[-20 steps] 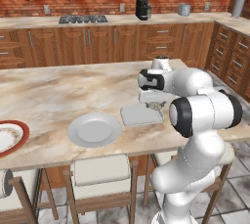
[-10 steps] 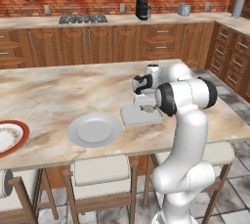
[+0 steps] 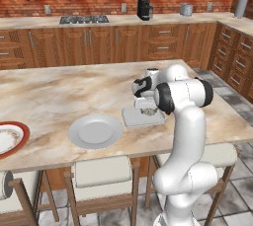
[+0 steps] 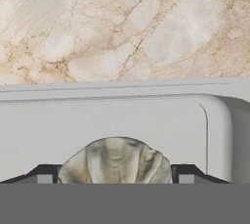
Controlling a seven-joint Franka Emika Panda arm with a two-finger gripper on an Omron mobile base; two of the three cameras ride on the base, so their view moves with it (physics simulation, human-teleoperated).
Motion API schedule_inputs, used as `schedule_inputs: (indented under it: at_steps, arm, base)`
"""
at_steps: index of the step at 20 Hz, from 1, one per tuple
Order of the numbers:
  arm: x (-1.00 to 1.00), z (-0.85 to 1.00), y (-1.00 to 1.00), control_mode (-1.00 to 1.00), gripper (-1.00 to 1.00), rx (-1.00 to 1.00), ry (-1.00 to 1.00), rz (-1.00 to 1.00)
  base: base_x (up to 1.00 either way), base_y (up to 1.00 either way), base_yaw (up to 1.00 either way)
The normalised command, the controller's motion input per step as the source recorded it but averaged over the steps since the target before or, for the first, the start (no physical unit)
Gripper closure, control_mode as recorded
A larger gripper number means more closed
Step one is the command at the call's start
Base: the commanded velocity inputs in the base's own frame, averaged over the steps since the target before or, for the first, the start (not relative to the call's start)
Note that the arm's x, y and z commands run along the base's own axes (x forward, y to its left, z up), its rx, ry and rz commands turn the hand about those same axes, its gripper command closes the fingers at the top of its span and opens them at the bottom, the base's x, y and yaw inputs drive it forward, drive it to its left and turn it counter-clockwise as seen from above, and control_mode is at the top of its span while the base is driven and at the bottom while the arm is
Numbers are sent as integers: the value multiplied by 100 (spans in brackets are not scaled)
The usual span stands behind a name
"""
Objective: Place two dumplings into each of the tupperware containers and then place the containers in the fridge.
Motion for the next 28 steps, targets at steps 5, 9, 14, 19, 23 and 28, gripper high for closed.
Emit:
schedule_inputs:
  at_steps: [5,9,14,19,23,28]
  arm:
    - [0,0,0,-100,-100,0,0,0]
    - [0,0,0,-100,-100,0,0,0]
    - [-4,0,0,-100,-100,0,0,0]
    - [-22,11,0,-100,-100,0,0,0]
    - [-83,41,0,-100,-100,-1,0,0]
    - [-61,61,2,-100,-100,-3,-2,0]
  base:
    - [0,0,0]
    - [0,0,0]
    - [0,0,0]
    - [0,0,0]
    - [0,0,0]
    - [0,0,0]
